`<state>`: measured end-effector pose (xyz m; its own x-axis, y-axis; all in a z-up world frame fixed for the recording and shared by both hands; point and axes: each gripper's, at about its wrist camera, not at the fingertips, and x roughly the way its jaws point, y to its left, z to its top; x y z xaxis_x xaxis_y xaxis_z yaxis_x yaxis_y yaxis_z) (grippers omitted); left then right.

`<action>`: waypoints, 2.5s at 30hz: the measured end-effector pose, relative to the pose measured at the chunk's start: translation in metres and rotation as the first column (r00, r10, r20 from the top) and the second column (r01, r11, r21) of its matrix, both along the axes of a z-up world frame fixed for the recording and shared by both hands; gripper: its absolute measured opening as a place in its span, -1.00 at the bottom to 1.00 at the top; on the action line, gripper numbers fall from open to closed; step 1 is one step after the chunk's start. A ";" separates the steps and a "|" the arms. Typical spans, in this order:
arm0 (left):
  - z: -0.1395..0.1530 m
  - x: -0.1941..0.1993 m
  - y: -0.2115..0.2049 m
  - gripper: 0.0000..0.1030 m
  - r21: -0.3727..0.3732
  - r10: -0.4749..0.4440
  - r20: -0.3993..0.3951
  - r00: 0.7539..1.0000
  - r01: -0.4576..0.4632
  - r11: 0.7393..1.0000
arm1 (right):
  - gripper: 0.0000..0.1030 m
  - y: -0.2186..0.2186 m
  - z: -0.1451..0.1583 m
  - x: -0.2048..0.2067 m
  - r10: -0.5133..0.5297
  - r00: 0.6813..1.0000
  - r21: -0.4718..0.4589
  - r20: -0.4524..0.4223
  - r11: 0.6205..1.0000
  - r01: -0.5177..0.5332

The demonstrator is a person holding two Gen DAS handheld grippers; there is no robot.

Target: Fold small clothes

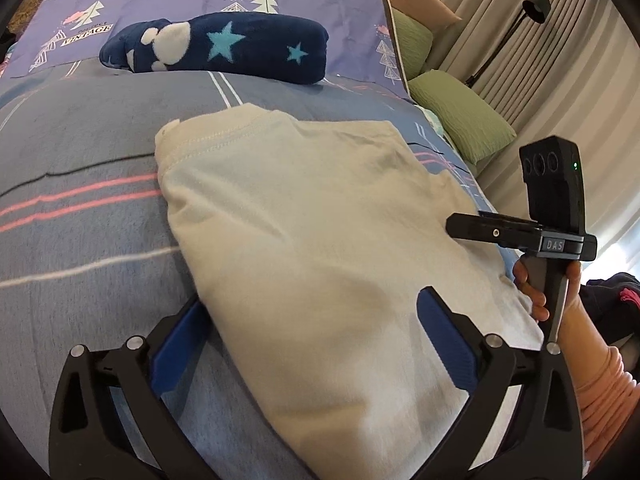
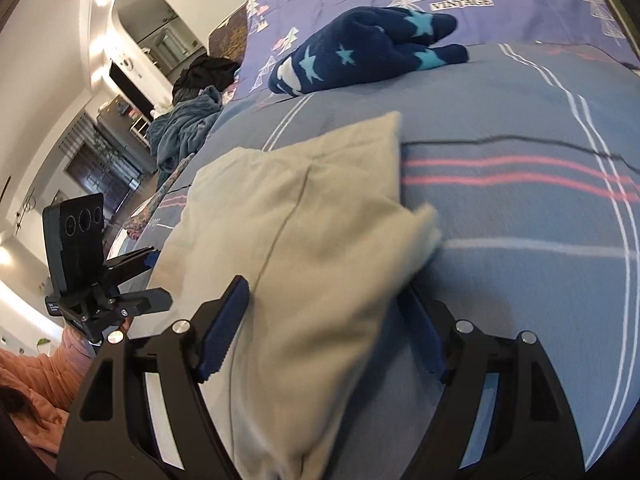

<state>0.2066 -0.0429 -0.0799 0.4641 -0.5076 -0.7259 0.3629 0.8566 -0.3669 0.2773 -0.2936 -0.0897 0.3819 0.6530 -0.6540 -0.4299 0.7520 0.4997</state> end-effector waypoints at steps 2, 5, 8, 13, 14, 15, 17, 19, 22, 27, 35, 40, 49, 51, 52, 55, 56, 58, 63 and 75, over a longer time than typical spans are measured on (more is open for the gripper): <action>0.000 0.008 -0.001 0.97 -0.008 0.004 -0.001 1.000 -0.004 1.000 | 0.51 0.006 0.000 0.006 0.019 1.000 0.005 -0.003 1.000 -0.019; 0.000 0.019 0.003 0.77 -0.047 0.017 -0.001 1.000 -0.017 0.999 | 0.34 0.014 0.001 0.007 0.031 0.999 -0.013 0.008 0.999 -0.031; -0.001 0.026 0.014 0.06 -0.086 0.065 -0.014 0.998 -0.066 0.994 | -0.29 0.014 0.004 0.003 0.014 1.000 -0.017 0.007 1.000 -0.014; 0.014 0.023 0.023 -0.63 -0.128 0.099 0.001 0.995 -0.098 0.987 | -0.68 0.014 0.029 -0.017 -0.054 0.996 -0.022 0.070 0.998 0.056; 0.020 0.020 0.021 -0.63 -0.122 0.096 0.025 0.995 -0.093 0.988 | -0.70 0.016 0.041 -0.027 -0.064 0.991 -0.043 0.114 0.997 0.069; 0.033 0.013 0.016 -0.64 -0.108 0.087 0.069 0.994 -0.079 0.991 | -0.71 0.017 0.052 -0.036 -0.072 0.986 -0.050 0.149 0.995 0.080; 0.053 0.002 0.008 -0.64 -0.089 0.068 0.137 0.988 -0.056 0.994 | -0.72 0.013 0.078 -0.058 -0.092 0.970 -0.052 0.224 0.993 0.106; 0.079 -0.008 -0.001 -0.64 -0.085 0.048 0.202 0.978 -0.031 0.996 | -0.72 0.008 0.103 -0.079 -0.120 0.946 -0.062 0.300 0.988 0.145; 0.116 -0.015 -0.015 -0.64 -0.091 0.026 0.275 0.961 -0.001 0.996 | -0.73 -0.008 0.142 -0.108 -0.184 0.897 -0.048 0.403 0.974 0.221; 0.178 -0.008 -0.054 -0.67 -0.104 -0.026 0.351 0.936 0.067 0.992 | -0.73 -0.044 0.197 -0.124 -0.277 0.810 -0.053 0.517 0.934 0.354; 0.235 0.030 -0.143 -0.69 -0.050 -0.114 0.414 0.903 0.147 0.988 | -0.73 -0.126 0.240 -0.073 -0.415 0.733 -0.050 0.539 0.853 0.519; 0.225 0.081 -0.201 -0.73 0.035 -0.139 0.394 0.909 0.136 0.990 | -0.74 -0.159 0.215 -0.008 -0.482 0.735 -0.037 0.477 0.824 0.565; 0.148 0.210 -0.240 -0.49 0.181 -0.045 0.324 0.945 -0.015 0.983 | 0.23 -0.187 0.104 0.153 -0.682 0.687 -0.102 0.251 0.687 0.719; 0.113 0.242 -0.238 0.12 0.273 0.068 0.349 0.935 -0.171 0.947 | 0.35 -0.187 0.079 0.163 -0.736 0.630 -0.119 0.246 0.623 0.774; 0.096 0.252 -0.233 0.16 0.292 0.106 0.347 0.932 -0.215 0.932 | 0.35 -0.185 0.062 0.166 -0.741 0.629 -0.130 0.235 0.617 0.776; 0.060 0.262 -0.217 0.19 0.273 0.098 0.250 0.963 -0.167 0.947 | 0.35 -0.178 0.035 0.155 -0.723 0.651 -0.142 0.230 0.637 0.758; 0.055 0.261 -0.214 0.19 0.265 0.093 0.241 0.966 -0.158 0.951 | 0.34 -0.173 0.028 0.146 -0.711 0.657 -0.157 0.250 0.640 0.752; 0.047 0.248 -0.211 0.32 0.282 0.057 0.266 0.962 -0.134 0.950 | 0.35 -0.167 0.024 0.128 -0.697 0.659 -0.168 0.282 0.640 0.749; 0.048 0.209 -0.210 0.56 0.289 -0.025 0.263 0.965 -0.054 0.956 | 0.39 -0.151 0.039 0.061 -0.673 0.670 -0.126 0.314 0.670 0.732; 0.090 0.059 -0.163 0.97 0.149 -0.034 0.359 0.933 -0.021 0.989 | 0.79 -0.096 0.095 -0.100 -0.600 0.654 -0.166 0.461 0.666 0.728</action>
<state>0.2661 -0.2057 0.0103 0.7048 -0.4109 -0.5783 0.4522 0.8883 -0.0801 0.1769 -0.3899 0.0058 0.8605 -0.0850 -0.5024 0.1625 0.9803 0.1125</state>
